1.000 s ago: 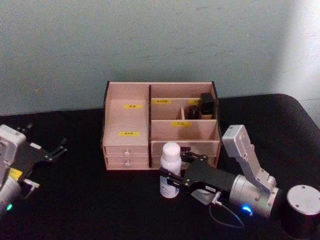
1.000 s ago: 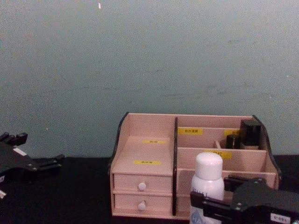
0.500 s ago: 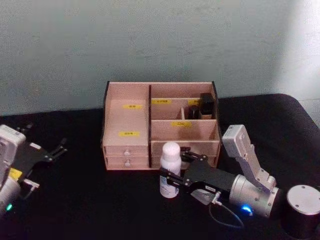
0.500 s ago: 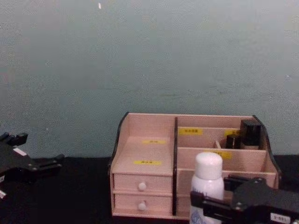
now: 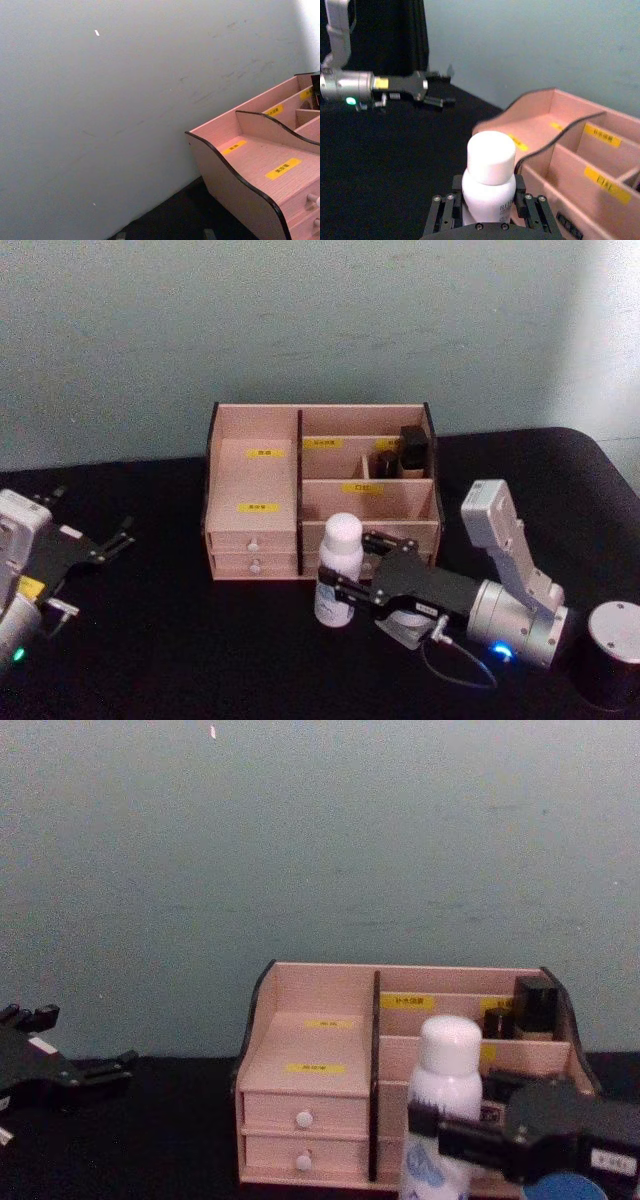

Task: Pick up the facial cleanser and watermelon frost from the table and place them into the tiered storage box.

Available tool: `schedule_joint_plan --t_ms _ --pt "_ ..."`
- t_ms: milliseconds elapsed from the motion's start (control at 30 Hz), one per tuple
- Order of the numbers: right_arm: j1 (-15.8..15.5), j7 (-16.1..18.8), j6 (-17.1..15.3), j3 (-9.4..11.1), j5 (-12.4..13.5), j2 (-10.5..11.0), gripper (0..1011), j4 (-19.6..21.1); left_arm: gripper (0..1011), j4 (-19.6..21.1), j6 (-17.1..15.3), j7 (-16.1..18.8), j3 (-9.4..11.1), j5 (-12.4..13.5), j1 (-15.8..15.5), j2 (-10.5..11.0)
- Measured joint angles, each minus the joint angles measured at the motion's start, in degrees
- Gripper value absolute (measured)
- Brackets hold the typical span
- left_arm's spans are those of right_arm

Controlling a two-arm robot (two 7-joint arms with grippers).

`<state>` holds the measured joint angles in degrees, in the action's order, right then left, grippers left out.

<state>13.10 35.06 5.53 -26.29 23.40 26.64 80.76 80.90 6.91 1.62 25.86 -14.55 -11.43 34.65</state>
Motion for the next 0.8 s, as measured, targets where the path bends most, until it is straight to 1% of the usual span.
schedule_joint_plan --t_ms 200,333,367,400,467,533,567,667,800 --pt "0.9 -0.1 0.8 1.2 1.7 -0.3 593 1.9 1001 0.0 0.0 0.0 0.0 0.0 0.0 0.0" --pt "2.2 -0.9 1.5 2.1 2.5 -1.1 593 2.6 1001 0.0 0.0 0.0 0.0 0.0 0.0 0.0" --pt "3.0 -1.4 1.9 2.4 2.7 -1.6 593 2.6 1001 0.0 0.0 0.0 0.0 0.0 0.0 0.0" --pt "3.0 -1.4 1.9 2.4 2.7 -1.6 593 2.6 1001 0.0 0.0 0.0 0.0 0.0 0.0 0.0" --pt "4.7 -2.6 2.7 3.1 2.8 -2.8 593 2.2 1001 0.0 0.0 0.0 0.0 0.0 0.0 0.0" --pt "5.5 -3.4 3.0 3.4 2.7 -3.4 593 1.8 1001 0.0 0.0 0.0 0.0 0.0 0.0 0.0" --pt "6.3 -4.1 3.2 3.6 2.4 -4.0 593 1.2 1002 0.0 0.0 0.0 0.0 0.0 0.0 0.0" --pt "7.5 -5.3 3.4 3.9 1.6 -4.8 593 0.3 1001 0.0 0.0 0.0 0.0 0.0 0.0 0.0" --pt "9.8 -7.2 3.5 4.2 -0.2 -6.3 593 -2.1 1001 0.0 0.0 0.0 0.0 0.0 0.0 0.0"
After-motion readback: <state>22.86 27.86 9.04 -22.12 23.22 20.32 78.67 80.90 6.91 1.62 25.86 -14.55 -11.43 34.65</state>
